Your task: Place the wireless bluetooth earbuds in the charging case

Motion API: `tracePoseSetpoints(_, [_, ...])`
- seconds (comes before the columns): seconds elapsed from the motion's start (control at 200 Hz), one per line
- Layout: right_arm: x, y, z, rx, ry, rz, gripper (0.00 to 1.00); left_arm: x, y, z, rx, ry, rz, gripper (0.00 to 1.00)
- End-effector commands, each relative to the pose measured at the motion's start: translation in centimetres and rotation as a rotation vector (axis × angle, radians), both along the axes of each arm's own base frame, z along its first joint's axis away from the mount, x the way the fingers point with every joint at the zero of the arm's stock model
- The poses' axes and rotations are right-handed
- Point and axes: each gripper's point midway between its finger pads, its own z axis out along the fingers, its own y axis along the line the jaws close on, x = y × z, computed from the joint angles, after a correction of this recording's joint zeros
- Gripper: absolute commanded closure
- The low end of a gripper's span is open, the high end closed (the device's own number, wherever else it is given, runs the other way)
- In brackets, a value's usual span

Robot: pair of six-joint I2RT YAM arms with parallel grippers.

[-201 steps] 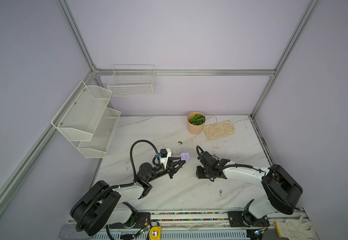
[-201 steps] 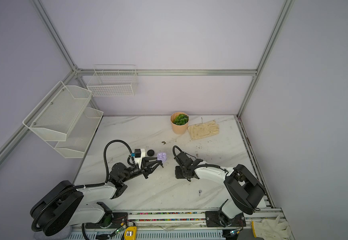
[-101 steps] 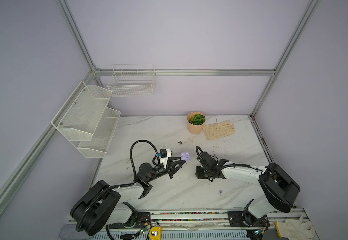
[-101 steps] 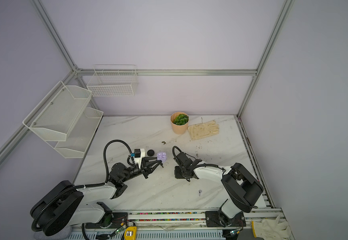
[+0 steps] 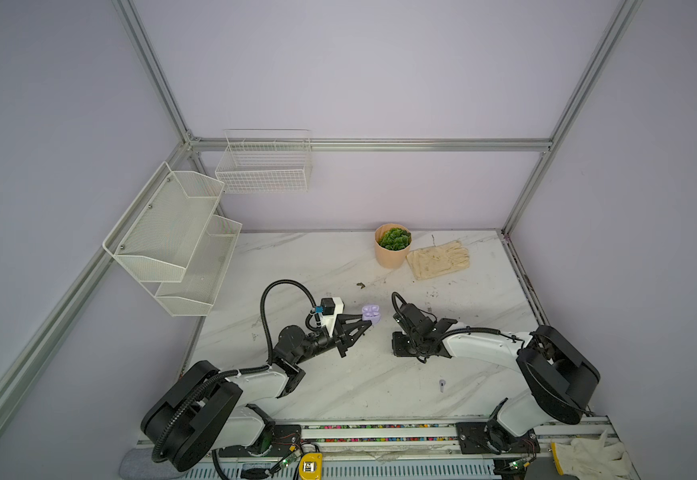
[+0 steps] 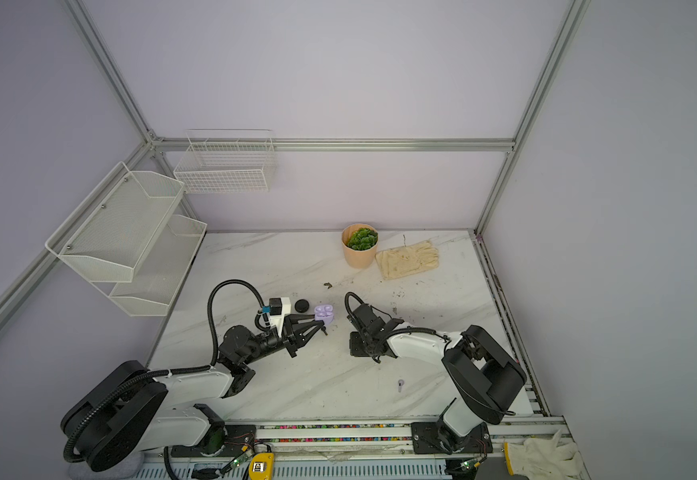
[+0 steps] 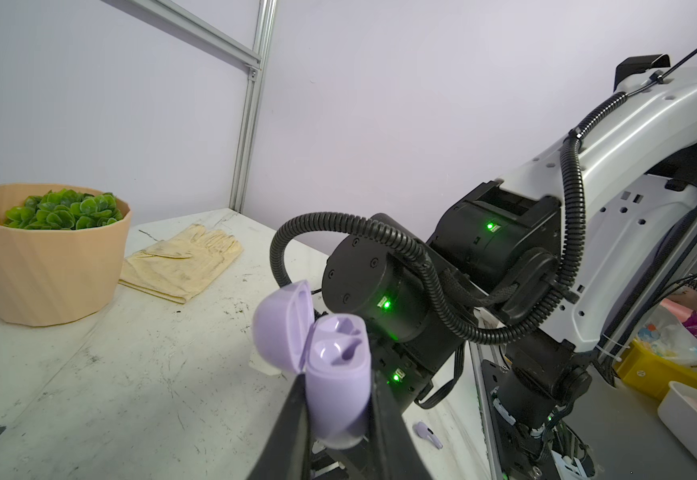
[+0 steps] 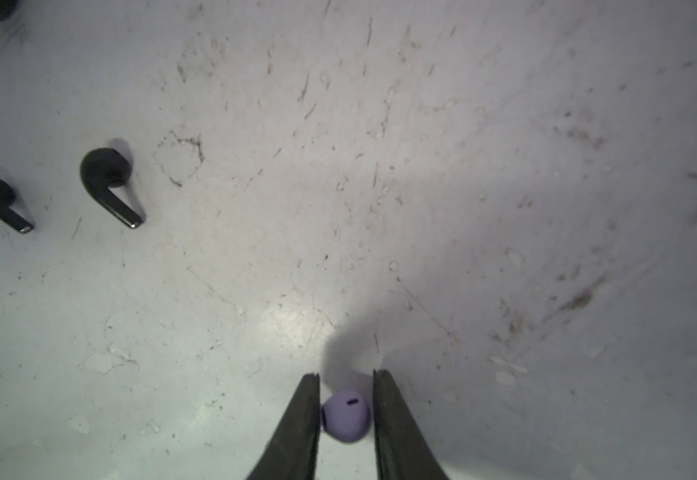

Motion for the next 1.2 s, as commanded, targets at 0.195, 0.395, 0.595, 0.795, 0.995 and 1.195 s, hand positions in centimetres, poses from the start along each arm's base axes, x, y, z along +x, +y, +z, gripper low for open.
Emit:
tracePoseSetpoints(0.195, [-0.4, -1.2, -1.3, -0.061, 0.033, -0.031, 0.74, -0.5, 0.0, 1.6, -0.041, -0.047, -0.015, 1.0])
tracePoseSetpoints(0.395, [-0.3, -1.4, -0.9, -0.059, 0.027, -0.041, 0.75, -0.4, -0.1, 1.5, -0.04, -0.046, -0.013, 1.0])
tracePoseSetpoints(0.595, [-0.1, -1.3, -0.5, -0.064, 0.019, -0.045, 0.76, -0.3, -0.1, 1.4, -0.039, -0.046, -0.01, 1.0])
tracePoseSetpoints(0.795, [0.1, -1.5, -0.4, -0.076, 0.012, -0.046, 0.76, -0.2, -0.1, 1.3, -0.037, -0.044, -0.005, 1.0])
tracePoseSetpoints(0.995, [0.3, -1.5, 0.2, -0.075, -0.001, -0.049, 0.77, -0.1, -0.2, 1.3, -0.042, -0.041, -0.011, 1.0])
tracePoseSetpoints(1.195, [0.5, -2.1, 0.8, -0.094, -0.019, -0.067, 0.77, 0.1, -0.3, 1.5, -0.043, -0.045, -0.009, 1.0])
